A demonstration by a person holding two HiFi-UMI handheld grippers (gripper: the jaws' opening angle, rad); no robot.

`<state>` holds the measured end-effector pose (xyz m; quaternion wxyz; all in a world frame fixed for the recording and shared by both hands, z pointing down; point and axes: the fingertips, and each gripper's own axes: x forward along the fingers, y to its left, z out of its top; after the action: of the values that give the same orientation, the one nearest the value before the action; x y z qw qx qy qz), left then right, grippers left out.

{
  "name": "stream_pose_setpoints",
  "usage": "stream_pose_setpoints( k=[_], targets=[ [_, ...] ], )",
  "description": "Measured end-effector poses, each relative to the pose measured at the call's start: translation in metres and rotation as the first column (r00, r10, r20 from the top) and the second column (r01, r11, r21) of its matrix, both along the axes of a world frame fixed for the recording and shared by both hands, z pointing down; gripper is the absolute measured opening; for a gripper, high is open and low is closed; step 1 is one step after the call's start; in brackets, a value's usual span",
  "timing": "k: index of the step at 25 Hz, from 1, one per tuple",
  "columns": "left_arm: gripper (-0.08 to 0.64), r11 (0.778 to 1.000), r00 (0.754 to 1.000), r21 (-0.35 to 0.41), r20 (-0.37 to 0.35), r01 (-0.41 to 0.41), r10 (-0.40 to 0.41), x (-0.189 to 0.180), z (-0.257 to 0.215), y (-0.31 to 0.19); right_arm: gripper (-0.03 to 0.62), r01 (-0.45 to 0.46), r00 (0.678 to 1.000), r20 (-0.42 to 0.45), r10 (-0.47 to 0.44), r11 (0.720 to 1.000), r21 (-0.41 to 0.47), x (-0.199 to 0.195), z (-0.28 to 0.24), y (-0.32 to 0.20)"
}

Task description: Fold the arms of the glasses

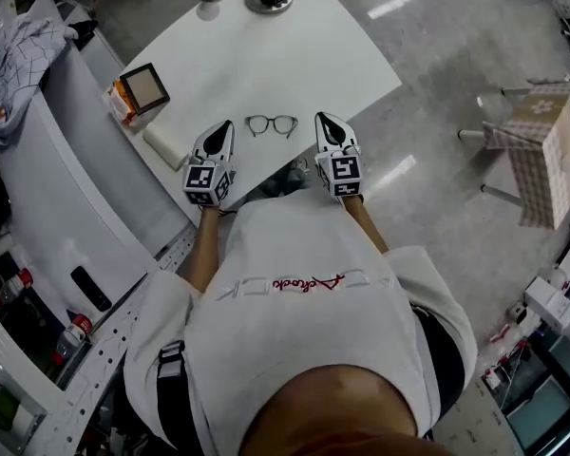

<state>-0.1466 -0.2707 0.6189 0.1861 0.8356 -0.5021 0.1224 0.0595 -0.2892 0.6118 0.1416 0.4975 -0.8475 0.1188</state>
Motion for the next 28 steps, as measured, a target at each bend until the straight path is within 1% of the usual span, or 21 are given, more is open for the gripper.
stream_pose_setpoints(
  k=[2, 6, 8, 10, 12, 13, 14, 16, 18, 20, 21, 23, 25, 26, 27, 28],
  targets=[
    [0.026, 1.000, 1.000, -0.026, 0.009, -0.013, 0.014, 0.001, 0.009, 0.005, 0.015, -0.014, 1.000, 0.003, 0.015, 0.999, -0.036, 0.001, 0.011, 0.007],
    [0.026, 0.997, 1.000, -0.079, 0.005, -0.021, 0.021, 0.001, 0.028, 0.016, 0.015, -0.034, 0.999, 0.021, 0.037, 0.993, -0.113, 0.003, 0.038, 0.021],
    [0.026, 0.994, 0.999, -0.101, 0.020, -0.036, 0.038, 0.000, 0.038, 0.020, 0.015, -0.037, 0.998, 0.041, 0.044, 0.987, -0.156, 0.002, 0.052, 0.028],
    [0.026, 0.992, 0.996, -0.114, 0.050, -0.062, 0.068, -0.001, 0.046, 0.020, 0.015, -0.022, 0.998, 0.049, 0.031, 0.983, -0.182, -0.001, 0.064, 0.033],
    [0.026, 0.987, 0.990, -0.125, 0.094, -0.097, 0.109, -0.003, 0.054, 0.018, 0.015, 0.021, 1.000, 0.019, -0.018, 0.980, -0.198, -0.007, 0.073, 0.036],
    [0.026, 0.984, 0.984, -0.130, 0.121, -0.118, 0.134, -0.004, 0.058, 0.017, 0.015, 0.053, 0.998, -0.016, -0.058, 0.978, -0.200, -0.010, 0.077, 0.037],
    [0.026, 0.981, 0.975, -0.133, 0.150, -0.144, 0.164, -0.004, 0.062, 0.015, 0.015, 0.092, 0.992, -0.062, -0.106, 0.976, -0.198, -0.013, 0.081, 0.039],
    [0.026, 0.970, 0.951, -0.133, 0.208, -0.205, 0.229, -0.002, 0.065, 0.011, 0.015, 0.177, 0.963, -0.167, -0.209, 0.966, -0.187, -0.019, 0.089, 0.039],
    [0.026, 0.952, 0.914, -0.136, 0.272, -0.273, 0.301, 0.001, 0.070, 0.007, 0.015, 0.257, 0.919, -0.258, -0.298, 0.950, -0.180, -0.023, 0.094, 0.036],
    [0.026, 0.928, 0.864, -0.147, 0.340, -0.342, 0.372, 0.003, 0.078, 0.007, 0.015, 0.324, 0.874, -0.317, -0.369, 0.927, -0.188, -0.024, 0.100, 0.033],
    [0.026, 0.913, 0.834, -0.153, 0.373, -0.377, 0.407, 0.004, 0.081, 0.008, 0.015, 0.358, 0.849, -0.339, -0.405, 0.913, -0.195, -0.025, 0.103, 0.032],
    [0.026, 0.874, 0.761, -0.170, 0.435, -0.455, 0.481, 0.006, 0.085, 0.007, 0.015, 0.431, 0.792, -0.378, -0.479, 0.878, -0.210, -0.028, 0.108, 0.032],
    [0.026, 0.826, 0.683, -0.194, 0.481, -0.529, 0.550, 0.009, 0.090, 0.006, 0.015, 0.500, 0.728, -0.413, -0.547, 0.836, -0.225, -0.032, 0.112, 0.033],
    [0.026, 0.803, 0.648, -0.207, 0.495, -0.559, 0.579, 0.010, 0.092, 0.007, 0.015, 0.526, 0.701, -0.428, -0.571, 0.818, -0.231, -0.033, 0.114, 0.034],
    [0.026, 0.782, 0.620, -0.219, 0.501, -0.584, 0.603, 0.011, 0.095, 0.007, 0.015, 0.545, 0.680, -0.436, -0.590, 0.804, -0.237, -0.034, 0.115, 0.035],
    [0.026, 0.764, 0.602, -0.226, 0.500, -0.604, 0.623, 0.013, 0.097, 0.007, 0.018, 0.559, 0.667, -0.437, -0.604, 0.793, -0.244, -0.035, 0.117, 0.036]
  ],
)
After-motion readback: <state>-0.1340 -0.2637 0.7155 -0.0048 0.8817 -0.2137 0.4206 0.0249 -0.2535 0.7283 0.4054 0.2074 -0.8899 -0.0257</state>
